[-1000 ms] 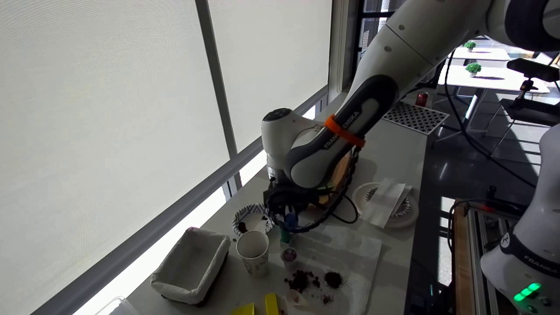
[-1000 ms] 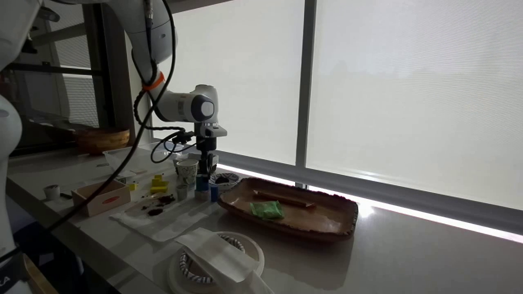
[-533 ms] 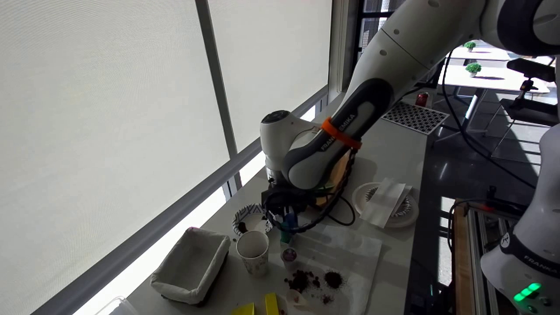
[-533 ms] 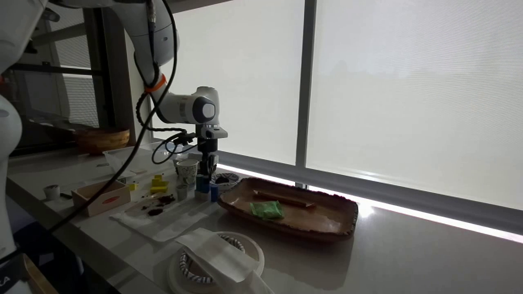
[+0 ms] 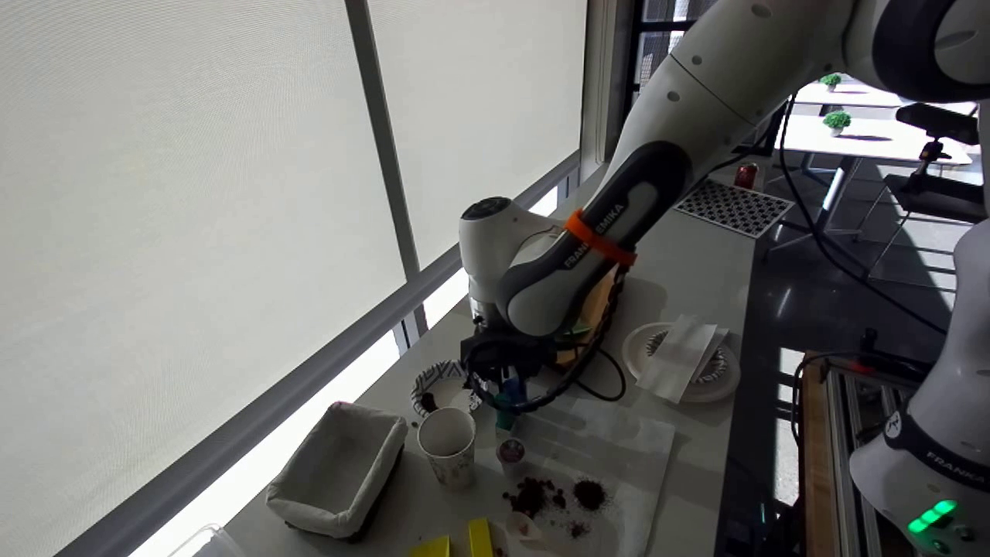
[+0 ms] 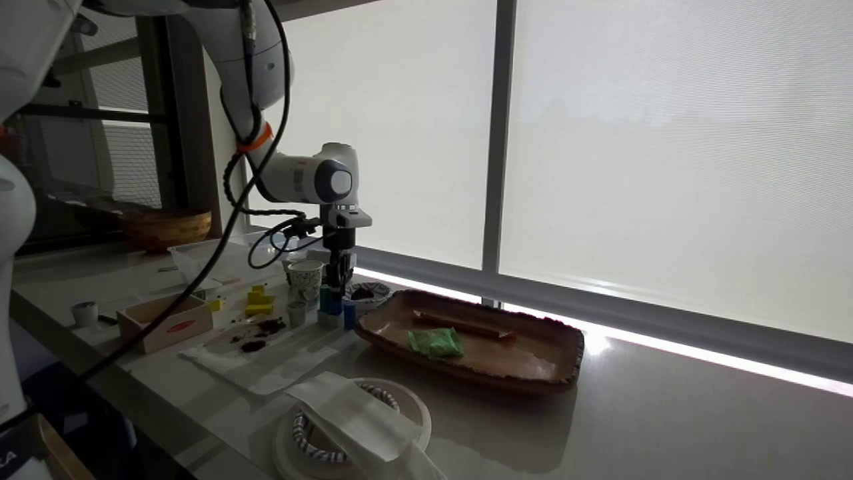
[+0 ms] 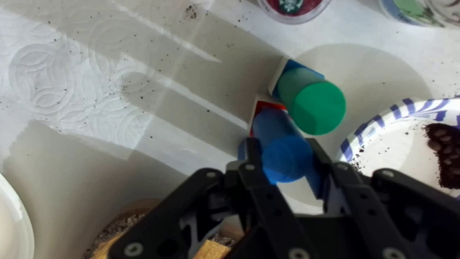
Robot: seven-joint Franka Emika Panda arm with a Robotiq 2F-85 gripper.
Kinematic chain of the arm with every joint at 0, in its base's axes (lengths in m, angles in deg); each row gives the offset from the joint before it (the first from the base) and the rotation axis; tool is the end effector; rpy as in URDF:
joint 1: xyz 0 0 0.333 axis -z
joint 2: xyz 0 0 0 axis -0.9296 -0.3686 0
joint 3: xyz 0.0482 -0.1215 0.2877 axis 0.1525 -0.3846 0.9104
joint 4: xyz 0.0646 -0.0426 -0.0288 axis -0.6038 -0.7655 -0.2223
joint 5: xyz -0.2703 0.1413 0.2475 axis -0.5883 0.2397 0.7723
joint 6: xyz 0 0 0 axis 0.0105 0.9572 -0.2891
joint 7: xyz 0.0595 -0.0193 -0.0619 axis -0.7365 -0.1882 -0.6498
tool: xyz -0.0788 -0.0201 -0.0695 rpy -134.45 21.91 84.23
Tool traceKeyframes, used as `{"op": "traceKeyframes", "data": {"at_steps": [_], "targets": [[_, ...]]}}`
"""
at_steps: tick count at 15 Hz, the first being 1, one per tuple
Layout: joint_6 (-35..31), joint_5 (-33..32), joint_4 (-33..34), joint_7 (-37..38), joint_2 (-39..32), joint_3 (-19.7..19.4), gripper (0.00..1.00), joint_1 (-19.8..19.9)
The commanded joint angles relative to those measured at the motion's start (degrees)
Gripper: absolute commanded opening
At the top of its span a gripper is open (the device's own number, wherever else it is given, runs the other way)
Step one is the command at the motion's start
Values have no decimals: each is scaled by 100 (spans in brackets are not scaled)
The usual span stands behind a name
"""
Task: Pick up the green block on the left, put it on the letter block on the right, pick up the blue block on the left and put it on the other letter block on the right
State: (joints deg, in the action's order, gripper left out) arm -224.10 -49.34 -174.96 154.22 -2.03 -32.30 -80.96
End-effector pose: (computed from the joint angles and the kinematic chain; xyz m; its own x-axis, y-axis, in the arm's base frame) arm 0.5815 0.1319 0.2125 0.5432 -0.8396 0.0038 -0.8389 -0.5426 0.0423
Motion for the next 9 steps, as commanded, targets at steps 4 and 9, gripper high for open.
{"op": "traceKeyframes", "data": {"at_steps": [4,9], "targets": [[-187,97,-41,136,32,-86,82,-36],[-176,-29,-207,294,326,-173,100,-94]]}}
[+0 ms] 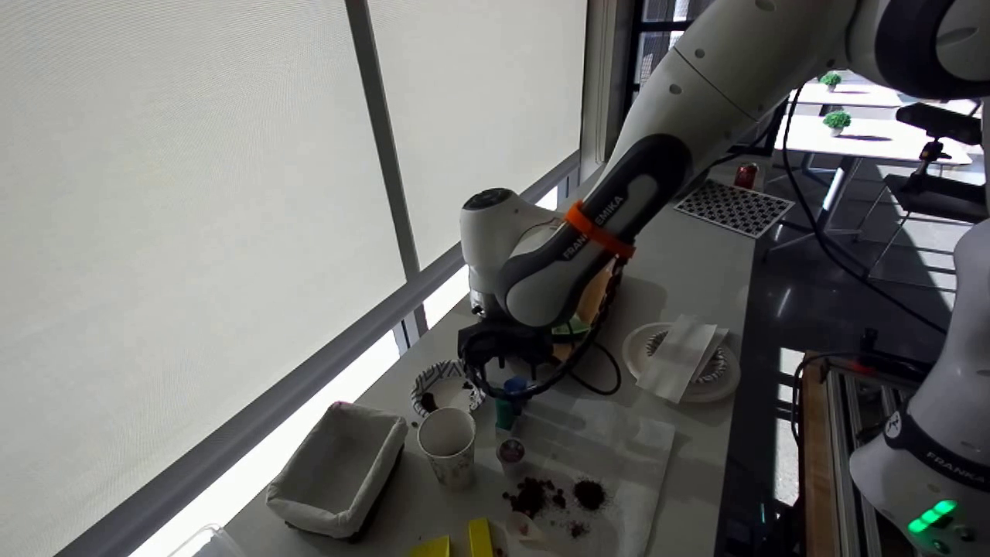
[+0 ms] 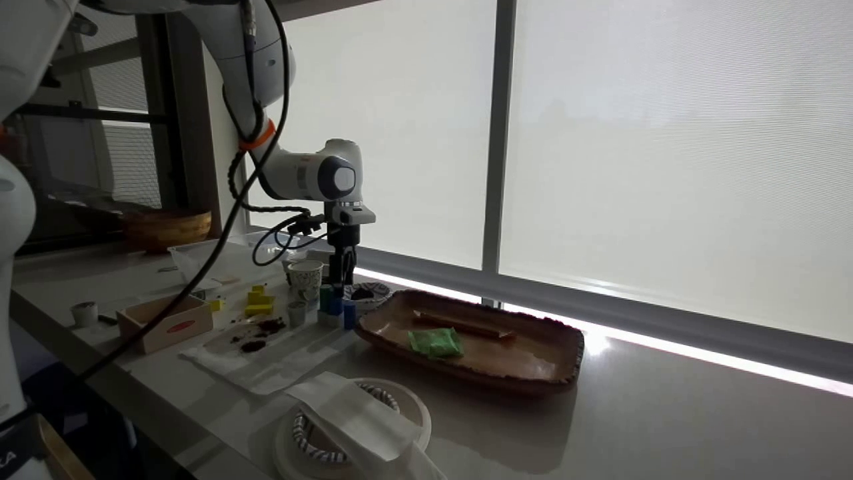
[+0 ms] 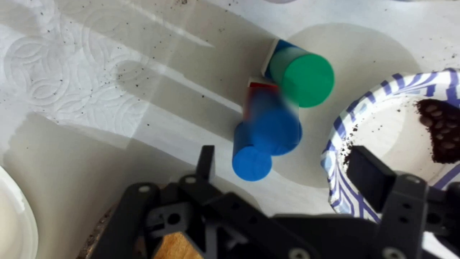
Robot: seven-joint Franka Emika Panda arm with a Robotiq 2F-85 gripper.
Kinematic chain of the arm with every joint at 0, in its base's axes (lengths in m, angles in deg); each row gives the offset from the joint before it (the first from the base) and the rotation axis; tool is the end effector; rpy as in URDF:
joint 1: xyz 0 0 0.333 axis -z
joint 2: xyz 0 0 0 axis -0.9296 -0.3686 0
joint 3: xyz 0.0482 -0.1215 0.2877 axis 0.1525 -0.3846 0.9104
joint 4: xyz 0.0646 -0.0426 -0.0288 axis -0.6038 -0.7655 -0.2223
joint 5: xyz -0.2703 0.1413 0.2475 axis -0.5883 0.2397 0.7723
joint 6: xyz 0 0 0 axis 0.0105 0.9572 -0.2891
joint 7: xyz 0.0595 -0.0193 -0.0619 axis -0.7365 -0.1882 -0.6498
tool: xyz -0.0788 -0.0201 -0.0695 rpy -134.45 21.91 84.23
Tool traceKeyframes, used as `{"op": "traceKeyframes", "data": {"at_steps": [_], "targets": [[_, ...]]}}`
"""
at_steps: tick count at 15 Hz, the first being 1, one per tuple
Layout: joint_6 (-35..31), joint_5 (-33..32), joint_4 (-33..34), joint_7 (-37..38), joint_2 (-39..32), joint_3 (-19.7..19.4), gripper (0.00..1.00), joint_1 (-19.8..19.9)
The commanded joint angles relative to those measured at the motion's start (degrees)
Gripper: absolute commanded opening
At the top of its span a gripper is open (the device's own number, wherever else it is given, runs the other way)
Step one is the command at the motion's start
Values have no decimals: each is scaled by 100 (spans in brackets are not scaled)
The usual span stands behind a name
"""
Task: Pick up the green block on the left, put it on the letter block on the right, pick up the blue block on the left and put it on the other letter block on the right
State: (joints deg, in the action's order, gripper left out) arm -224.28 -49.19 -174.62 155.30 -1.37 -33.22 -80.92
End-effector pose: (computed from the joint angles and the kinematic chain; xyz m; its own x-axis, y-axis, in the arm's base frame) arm 0.5873 0.1231 0.2220 0.5125 -0.8585 0.0164 -0.8586 -0.5121 0.0244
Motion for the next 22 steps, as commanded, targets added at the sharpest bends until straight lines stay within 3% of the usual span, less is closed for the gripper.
{"op": "traceKeyframes", "data": {"at_steps": [1,10,16,22], "targets": [[-177,-79,-296,77,351,-56,100,-84],[772,-681,-1084,-1665,1637,256,100,4],[797,-528,-1617,-3531,2452,592,100,140],[716,-324,-1712,-5494,2642,794,100,156]]}}
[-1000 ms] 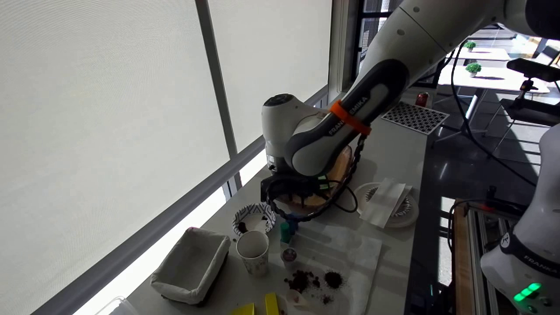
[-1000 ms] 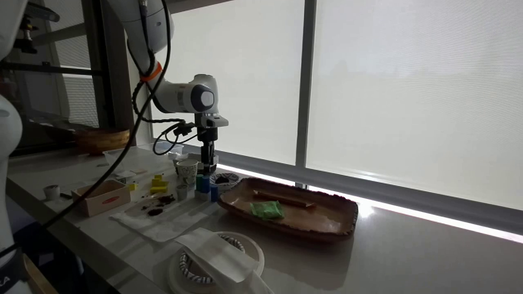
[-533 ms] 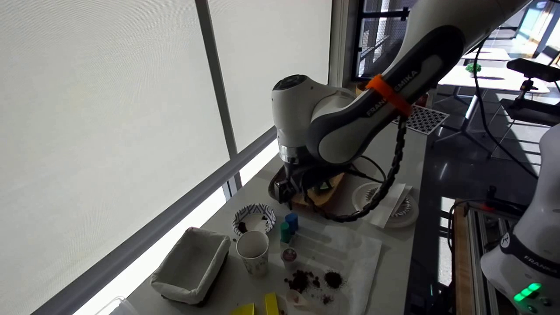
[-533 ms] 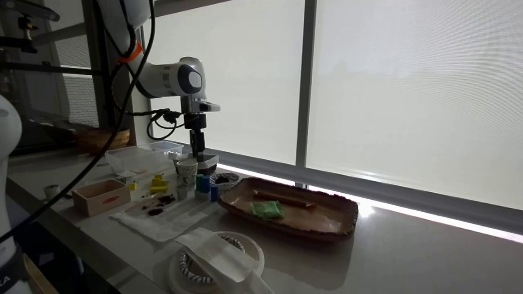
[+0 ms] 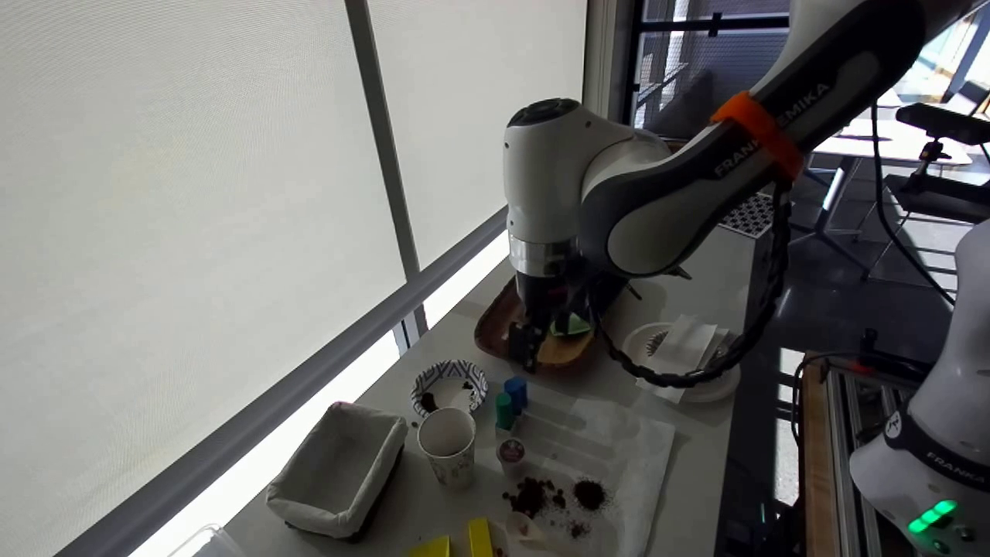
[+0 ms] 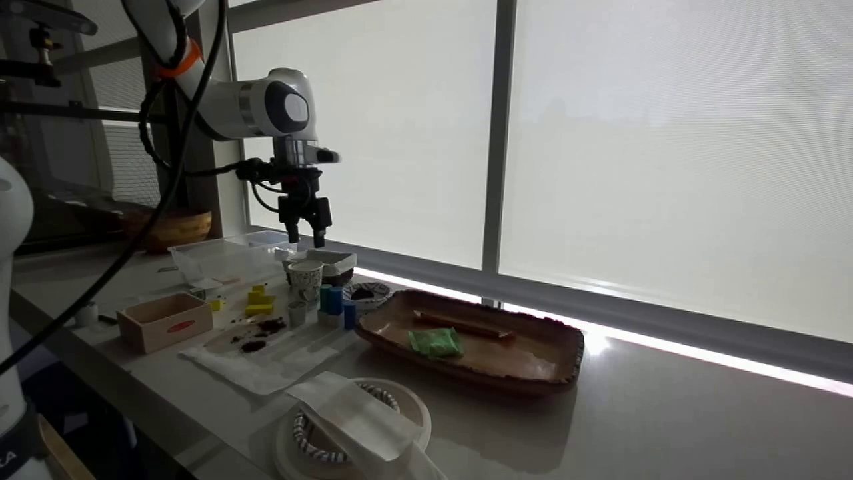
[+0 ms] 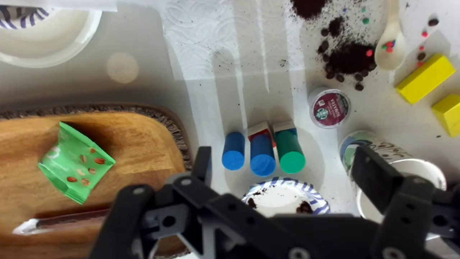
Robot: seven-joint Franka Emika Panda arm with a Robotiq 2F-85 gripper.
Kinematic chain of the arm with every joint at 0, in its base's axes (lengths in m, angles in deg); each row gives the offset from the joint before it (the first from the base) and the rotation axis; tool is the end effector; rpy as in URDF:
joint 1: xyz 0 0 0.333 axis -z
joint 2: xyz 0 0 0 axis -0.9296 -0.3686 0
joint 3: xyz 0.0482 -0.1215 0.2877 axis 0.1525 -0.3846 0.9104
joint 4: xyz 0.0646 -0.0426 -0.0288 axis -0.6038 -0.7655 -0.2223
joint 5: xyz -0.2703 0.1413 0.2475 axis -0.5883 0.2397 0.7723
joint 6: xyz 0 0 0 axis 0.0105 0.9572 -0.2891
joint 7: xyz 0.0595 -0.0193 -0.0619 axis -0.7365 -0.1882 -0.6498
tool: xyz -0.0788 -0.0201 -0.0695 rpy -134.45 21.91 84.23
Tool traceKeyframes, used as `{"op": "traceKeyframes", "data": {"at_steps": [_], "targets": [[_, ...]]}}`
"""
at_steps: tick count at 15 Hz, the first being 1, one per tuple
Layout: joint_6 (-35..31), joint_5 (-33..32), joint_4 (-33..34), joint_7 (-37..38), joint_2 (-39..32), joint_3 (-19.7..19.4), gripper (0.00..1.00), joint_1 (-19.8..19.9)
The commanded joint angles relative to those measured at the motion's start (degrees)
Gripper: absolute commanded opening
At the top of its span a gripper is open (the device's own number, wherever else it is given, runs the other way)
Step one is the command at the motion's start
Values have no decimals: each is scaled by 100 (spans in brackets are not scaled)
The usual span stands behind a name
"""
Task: Pick up the green block on the left, put it on the letter block on the right, pick up the blue block on the left and put it on the other letter block on the right
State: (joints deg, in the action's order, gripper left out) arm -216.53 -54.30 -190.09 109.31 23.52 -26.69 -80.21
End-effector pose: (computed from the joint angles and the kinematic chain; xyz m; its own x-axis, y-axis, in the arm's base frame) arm 0.4924 0.1544 0.3436 0.9965 -0.0704 0.0447 -0.0735 -0.9946 0.0727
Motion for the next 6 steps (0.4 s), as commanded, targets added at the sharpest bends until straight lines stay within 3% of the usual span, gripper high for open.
{"op": "traceKeyframes", "data": {"at_steps": [1,3,4,6], "targets": [[-58,228,-157,-1232,151,168,100,83],[-53,323,-149,-1916,143,209,100,84],[14,165,-2,-1317,27,204,100,93],[13,214,-4,-1665,27,223,100,90]]}}
